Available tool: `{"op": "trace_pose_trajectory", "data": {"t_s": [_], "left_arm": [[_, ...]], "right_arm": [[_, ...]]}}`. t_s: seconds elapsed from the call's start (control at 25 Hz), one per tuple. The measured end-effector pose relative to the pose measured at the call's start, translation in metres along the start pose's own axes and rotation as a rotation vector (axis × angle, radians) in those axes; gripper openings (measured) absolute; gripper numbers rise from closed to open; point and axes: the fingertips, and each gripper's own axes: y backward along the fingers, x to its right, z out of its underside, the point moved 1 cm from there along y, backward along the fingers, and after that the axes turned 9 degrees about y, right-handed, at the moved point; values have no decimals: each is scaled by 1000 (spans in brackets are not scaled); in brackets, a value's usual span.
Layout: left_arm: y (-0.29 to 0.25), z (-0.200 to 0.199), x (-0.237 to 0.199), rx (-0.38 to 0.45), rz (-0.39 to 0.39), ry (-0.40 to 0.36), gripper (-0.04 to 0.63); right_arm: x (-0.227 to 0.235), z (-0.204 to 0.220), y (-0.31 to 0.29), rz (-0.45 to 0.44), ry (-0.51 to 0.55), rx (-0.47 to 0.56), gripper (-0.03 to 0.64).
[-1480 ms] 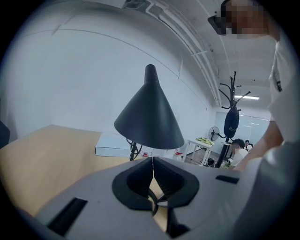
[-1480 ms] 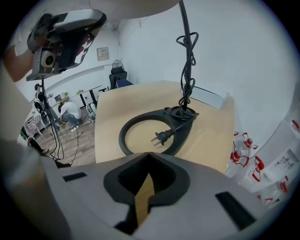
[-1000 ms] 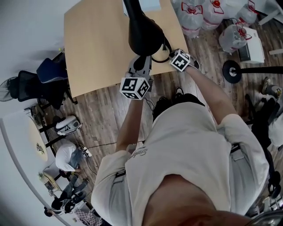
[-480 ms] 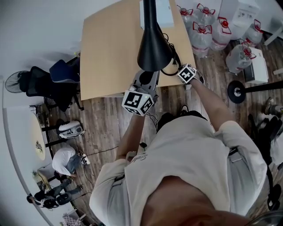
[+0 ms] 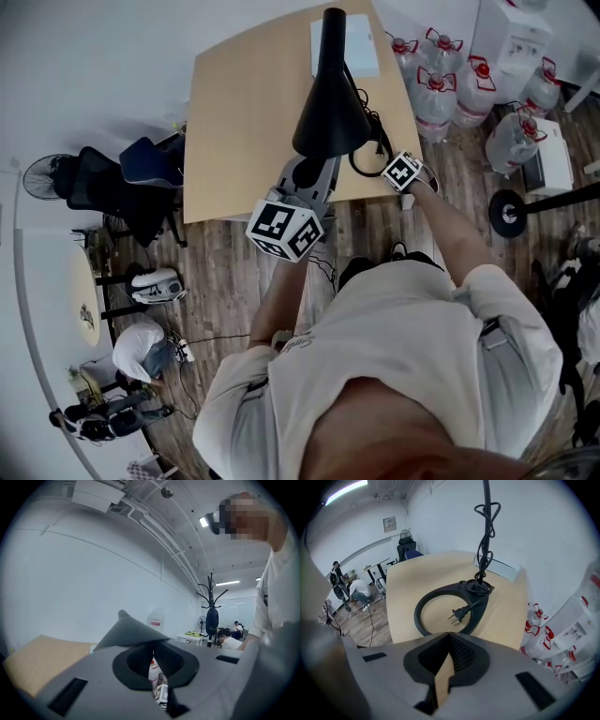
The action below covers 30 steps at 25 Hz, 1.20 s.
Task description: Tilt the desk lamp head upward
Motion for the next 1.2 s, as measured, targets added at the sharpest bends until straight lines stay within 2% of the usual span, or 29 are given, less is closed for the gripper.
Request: {"op": "trace_pose_trajectory", "data": {"t_s": [0.2,0.32,0.48,0.8,1.0,1.2], "left_arm": [[4,-40,10,56,25,-29,15],[3,-61,12,82,24,-62,15],[1,-77,15,111,26,-91,15],[-3,-103,21,123,32,-158,15],[-9,-119,19,149,66,-118,15],[-15,-134,18,185,63,-132,15]], "right_arm": [[-7,-3,-1,-22,8,-6,-5],[-24,-3,-2,-115,-44,-22,-5],[0,-4,-1,-32,10,-17,-5],[-5,-3,-4,-42,44,-53,-5],[-2,-1,-4,-51,-9,-59,-5],[-3,-5,-5,-43,4,-46,-5]]}}
